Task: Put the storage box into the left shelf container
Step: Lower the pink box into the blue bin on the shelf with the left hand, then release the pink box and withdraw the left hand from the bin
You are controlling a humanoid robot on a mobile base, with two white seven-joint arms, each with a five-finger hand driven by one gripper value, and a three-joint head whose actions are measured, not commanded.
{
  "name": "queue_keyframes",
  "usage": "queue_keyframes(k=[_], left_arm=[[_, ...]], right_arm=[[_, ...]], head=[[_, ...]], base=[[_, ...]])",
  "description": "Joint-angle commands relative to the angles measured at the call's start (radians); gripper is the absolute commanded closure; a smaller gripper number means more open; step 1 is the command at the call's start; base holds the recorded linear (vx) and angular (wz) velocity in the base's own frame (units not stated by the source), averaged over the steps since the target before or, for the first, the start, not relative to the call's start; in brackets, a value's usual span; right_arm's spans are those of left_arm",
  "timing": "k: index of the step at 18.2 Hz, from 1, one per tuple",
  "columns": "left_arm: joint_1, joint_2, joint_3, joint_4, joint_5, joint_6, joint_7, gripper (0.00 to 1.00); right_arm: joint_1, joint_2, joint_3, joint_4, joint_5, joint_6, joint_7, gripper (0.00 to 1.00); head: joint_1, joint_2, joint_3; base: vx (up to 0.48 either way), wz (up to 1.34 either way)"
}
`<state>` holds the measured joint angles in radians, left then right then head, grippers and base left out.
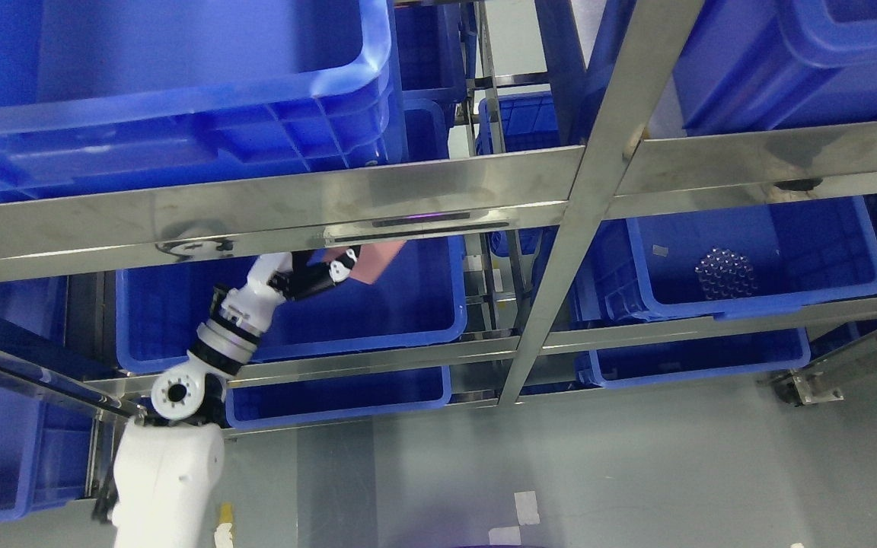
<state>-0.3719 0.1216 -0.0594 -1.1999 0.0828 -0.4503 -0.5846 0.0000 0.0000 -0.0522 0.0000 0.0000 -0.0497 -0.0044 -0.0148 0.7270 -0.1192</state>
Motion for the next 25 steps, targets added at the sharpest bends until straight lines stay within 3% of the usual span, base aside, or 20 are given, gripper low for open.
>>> queue_keyframes(k=[1, 3, 6, 7, 10, 12, 13, 16, 18, 19, 23, 25], left_arm=[[-0.171, 0.05, 0.056, 0.307, -0.254, 0.001, -0.017, 0.94], [-0.171, 0.041, 0.056, 0.307, -0.348, -0.011, -0.081, 0.92], [-0.173, 0.035, 0.055, 0.307, -0.364, -0.016, -0.092, 0.88], [-0.173, 0.03, 0.062, 0.301, -0.362, -0.016, -0.092, 0.78], [-0.176, 0.01, 0.076, 0.264, -0.354, -0.014, -0.092, 0.3], [-0.173, -0.017, 0.142, 0.223, -0.35, -0.011, -0.084, 0.12], [-0.171, -0.081, 0.211, 0.197, -0.338, -0.008, -0.084, 0.05], [-0.125, -0.104, 0.282, 0.106, -0.272, 0.043, -0.063, 0.01], [-0.11, -0.104, 0.279, 0.057, -0.098, 0.135, 0.01, 0.01], [-0.089, -0.104, 0.271, -0.001, -0.03, 0.189, 0.087, 0.01], [0.12, -0.104, 0.137, -0.328, -0.017, 0.239, 0.404, 0.0], [0.203, -0.104, 0.104, -0.435, -0.017, 0.237, 0.469, 0.0]], right_arm=[[-0.005, -0.017, 0.0, -0.017, -0.021, 0.001, 0.001, 0.0], [-0.005, -0.017, 0.0, -0.017, -0.021, 0.001, 0.001, 0.0], [-0.005, -0.017, 0.0, -0.017, -0.021, 0.001, 0.001, 0.0], [-0.003, -0.017, 0.0, -0.017, -0.021, 0.001, 0.001, 0.0], [-0.005, -0.017, 0.0, -0.017, -0.021, 0.001, 0.001, 0.0], [-0.005, -0.017, 0.0, -0.017, -0.021, -0.001, 0.001, 0.0], [-0.005, -0.017, -0.001, -0.017, -0.021, -0.001, 0.001, 0.0], [-0.003, -0.017, 0.0, -0.017, -0.021, 0.001, 0.003, 0.0], [-0.005, -0.017, 0.0, -0.017, -0.021, 0.001, 0.003, 0.0], [-0.003, -0.017, -0.001, -0.017, -0.021, -0.001, 0.001, 0.0], [-0.003, -0.017, -0.001, -0.017, -0.021, -0.001, 0.001, 0.0], [-0.005, -0.017, 0.0, -0.017, -0.021, 0.001, 0.001, 0.0]], head=[[0.0, 0.0, 0.0], [0.0, 0.0, 0.0], [0.0, 0.0, 0.0], [0.0, 0.0, 0.0], [0.0, 0.0, 0.0], [0.0, 0.0, 0.0], [0.0, 0.0, 0.0], [0.0, 0.0, 0.0], [0.0, 0.0, 0.0], [0.0, 0.0, 0.0], [0.0, 0.0, 0.0], [0.0, 0.0, 0.0]], base=[[0.0, 0.0], [0.0, 0.0], [0.0, 0.0], [0.0, 0.0], [0.0, 0.0], [0.0, 0.0], [0.0, 0.0], [0.0, 0.0], [0.0, 0.0], [0.0, 0.0], [0.0, 0.0], [0.0, 0.0]])
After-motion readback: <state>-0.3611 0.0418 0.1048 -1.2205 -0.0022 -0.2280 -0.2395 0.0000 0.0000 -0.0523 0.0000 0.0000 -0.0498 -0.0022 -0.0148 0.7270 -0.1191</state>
